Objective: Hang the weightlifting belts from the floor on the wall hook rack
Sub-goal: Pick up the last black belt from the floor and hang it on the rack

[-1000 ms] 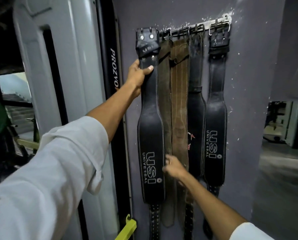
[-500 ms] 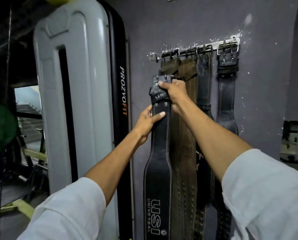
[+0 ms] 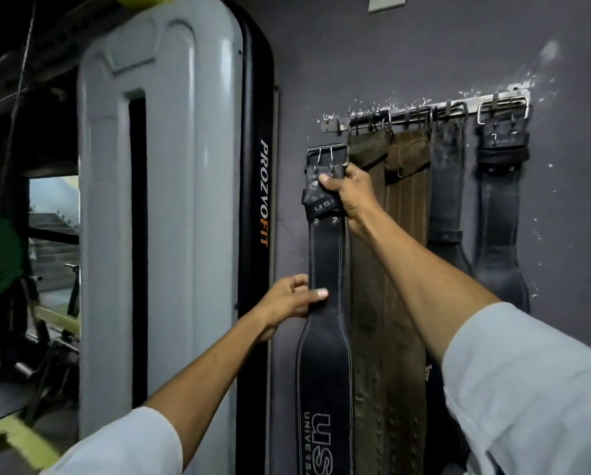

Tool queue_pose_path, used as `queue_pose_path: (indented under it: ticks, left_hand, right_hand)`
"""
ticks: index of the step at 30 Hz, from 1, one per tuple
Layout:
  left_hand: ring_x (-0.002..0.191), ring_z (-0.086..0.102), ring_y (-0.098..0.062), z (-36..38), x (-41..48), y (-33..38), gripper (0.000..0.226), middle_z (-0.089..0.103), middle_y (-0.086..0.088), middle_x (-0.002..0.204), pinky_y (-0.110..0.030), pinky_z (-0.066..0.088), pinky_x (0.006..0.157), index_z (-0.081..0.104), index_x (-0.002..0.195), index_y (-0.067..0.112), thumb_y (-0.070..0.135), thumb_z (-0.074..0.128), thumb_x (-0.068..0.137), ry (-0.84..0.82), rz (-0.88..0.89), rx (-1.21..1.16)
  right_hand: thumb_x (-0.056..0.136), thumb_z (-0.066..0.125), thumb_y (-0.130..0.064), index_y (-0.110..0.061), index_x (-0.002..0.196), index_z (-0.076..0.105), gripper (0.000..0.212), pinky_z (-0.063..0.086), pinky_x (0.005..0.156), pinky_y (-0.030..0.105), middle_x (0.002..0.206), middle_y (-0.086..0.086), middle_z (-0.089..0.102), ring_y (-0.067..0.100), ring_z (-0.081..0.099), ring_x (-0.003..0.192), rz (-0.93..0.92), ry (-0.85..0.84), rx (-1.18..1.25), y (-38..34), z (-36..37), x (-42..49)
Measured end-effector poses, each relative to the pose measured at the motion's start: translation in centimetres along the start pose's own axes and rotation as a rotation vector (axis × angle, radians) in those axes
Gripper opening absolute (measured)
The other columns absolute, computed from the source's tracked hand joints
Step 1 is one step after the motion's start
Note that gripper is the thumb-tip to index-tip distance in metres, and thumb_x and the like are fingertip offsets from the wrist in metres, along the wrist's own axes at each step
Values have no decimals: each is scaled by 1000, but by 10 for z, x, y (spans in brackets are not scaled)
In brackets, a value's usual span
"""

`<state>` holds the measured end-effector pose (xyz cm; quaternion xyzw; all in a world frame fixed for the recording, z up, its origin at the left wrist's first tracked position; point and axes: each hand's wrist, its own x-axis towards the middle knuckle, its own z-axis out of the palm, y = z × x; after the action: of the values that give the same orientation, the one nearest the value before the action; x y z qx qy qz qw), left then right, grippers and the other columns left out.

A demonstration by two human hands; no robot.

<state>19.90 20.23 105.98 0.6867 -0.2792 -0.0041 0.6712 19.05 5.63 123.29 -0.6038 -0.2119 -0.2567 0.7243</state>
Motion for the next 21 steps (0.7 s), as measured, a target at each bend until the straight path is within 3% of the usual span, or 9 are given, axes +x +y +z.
queue_pose_path:
  ticks: [3,6,10,16,18,21]
  left_hand:
    - [101,69,-24,-32,49,51,34,70,-19,117,-50,57,93,62,121,14,33,66,94,186,157,-110]
    - [94,72,-18,-55,97,113,55,69,-8,116,-43,61,81,45,143,25,24,68,93,177,349,-128]
    - [114,66,-31,-64,151,161,79,63,-20,126,-35,62,75,40,150,24,-3,72,83,69,436,35]
    - [106,69,-30,-63,205,168,71,66,-14,119,-50,61,82,50,144,22,-5,70,82,131,493,-5]
    - [102,70,-26,-65,217,169,59,67,-11,115,-47,59,84,51,141,15,3,70,87,111,462,-69]
    - [84,68,-15,-66,236,172,42,67,-1,97,-33,61,73,56,132,2,0,64,91,133,429,-106]
  right_hand:
    - [89,68,6,-2,114,65,26,57,57,24,88,7,73,10,72,61,-45,18,-32,12,10,26]
    - [92,66,5,-8,98,66,14,58,59,23,84,5,72,9,70,60,-119,27,-104,15,17,53]
    - [93,64,4,-7,101,66,14,62,68,29,93,11,73,16,71,71,-195,48,-122,8,15,86]
    - [91,69,1,-8,107,63,19,63,74,38,99,13,75,23,73,80,-229,93,-201,8,8,124]
    - [90,71,1,-7,111,62,24,62,72,38,97,12,75,22,74,78,-233,98,-214,14,3,136]
    - [88,72,4,-2,116,60,31,63,71,40,94,12,75,24,74,76,-200,98,-245,21,-4,156]
